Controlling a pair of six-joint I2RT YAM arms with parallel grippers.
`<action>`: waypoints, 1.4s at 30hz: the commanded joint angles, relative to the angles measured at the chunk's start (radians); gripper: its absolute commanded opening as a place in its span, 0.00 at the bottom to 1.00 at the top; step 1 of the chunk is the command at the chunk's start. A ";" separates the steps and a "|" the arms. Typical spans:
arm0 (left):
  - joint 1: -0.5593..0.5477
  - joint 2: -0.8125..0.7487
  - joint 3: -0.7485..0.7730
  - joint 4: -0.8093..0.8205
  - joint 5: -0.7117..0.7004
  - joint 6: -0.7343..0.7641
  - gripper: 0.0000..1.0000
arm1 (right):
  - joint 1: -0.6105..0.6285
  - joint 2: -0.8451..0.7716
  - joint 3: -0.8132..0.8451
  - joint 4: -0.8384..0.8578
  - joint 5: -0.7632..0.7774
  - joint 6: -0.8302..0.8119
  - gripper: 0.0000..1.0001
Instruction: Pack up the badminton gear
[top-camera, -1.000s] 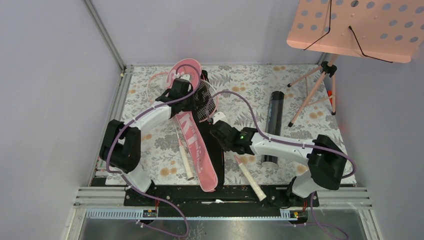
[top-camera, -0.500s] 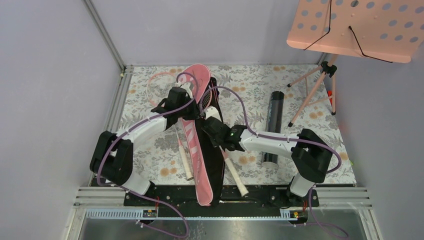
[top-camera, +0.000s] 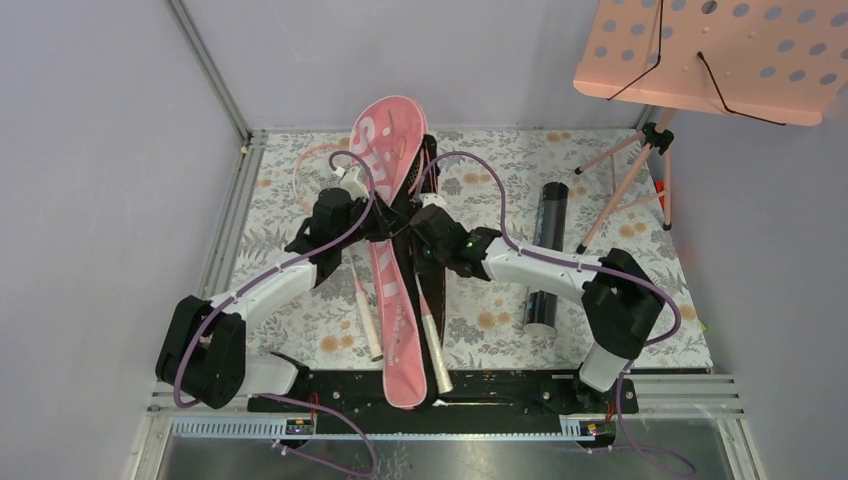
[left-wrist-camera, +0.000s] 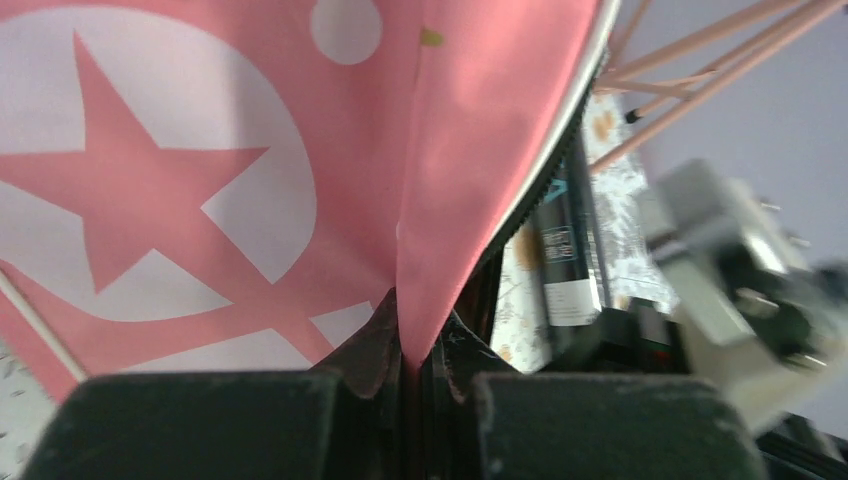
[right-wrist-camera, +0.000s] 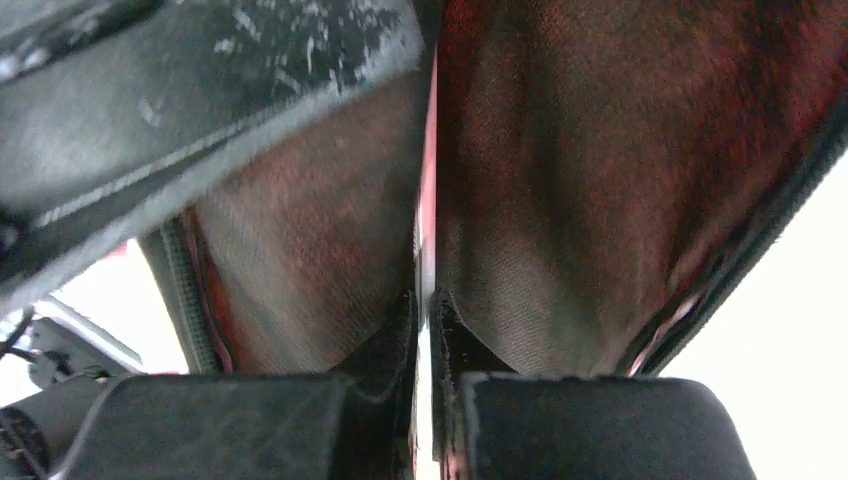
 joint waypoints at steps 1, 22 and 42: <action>-0.045 -0.048 -0.056 0.108 0.299 -0.132 0.00 | -0.033 0.039 0.133 0.227 -0.028 0.137 0.00; 0.018 0.073 0.070 0.023 0.186 -0.164 0.00 | -0.145 -0.092 -0.178 0.131 -0.383 0.039 0.59; 0.019 0.118 0.038 0.083 0.243 -0.194 0.00 | 0.034 -0.270 -0.438 0.352 -0.314 0.217 0.00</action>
